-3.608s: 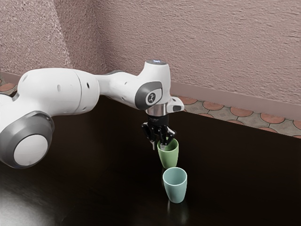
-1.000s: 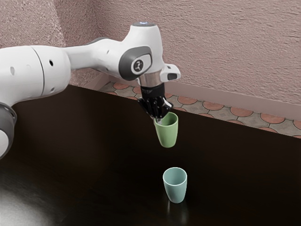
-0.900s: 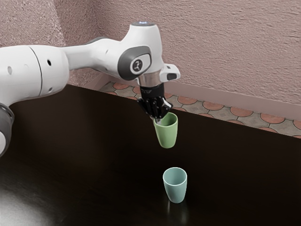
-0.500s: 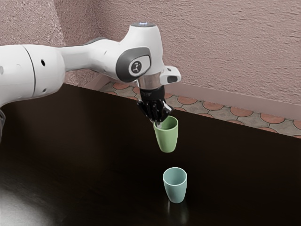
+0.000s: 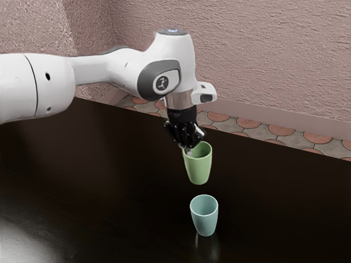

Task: Place the left cup onto the right cup

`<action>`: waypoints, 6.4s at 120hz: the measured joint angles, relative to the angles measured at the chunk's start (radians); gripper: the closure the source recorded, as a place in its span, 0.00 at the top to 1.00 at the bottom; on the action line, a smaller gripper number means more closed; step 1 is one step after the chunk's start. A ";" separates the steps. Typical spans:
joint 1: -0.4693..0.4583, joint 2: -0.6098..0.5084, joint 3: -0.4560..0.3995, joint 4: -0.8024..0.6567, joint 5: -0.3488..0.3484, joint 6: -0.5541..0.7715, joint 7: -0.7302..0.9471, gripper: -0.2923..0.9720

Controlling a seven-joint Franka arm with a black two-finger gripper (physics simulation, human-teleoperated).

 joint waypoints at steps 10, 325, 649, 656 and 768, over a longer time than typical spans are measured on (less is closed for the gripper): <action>-0.005 -0.003 0.000 -0.007 0.002 0.001 0.000 0.15; -0.082 -0.007 -0.008 -0.111 0.001 0.046 -0.012 0.15; -0.017 -0.057 -0.006 -0.087 -0.006 0.019 0.000 0.74; 0.001 -0.066 -0.006 -0.085 -0.005 0.008 0.003 0.75; 0.285 -0.133 -0.006 0.055 0.024 -0.176 0.102 0.75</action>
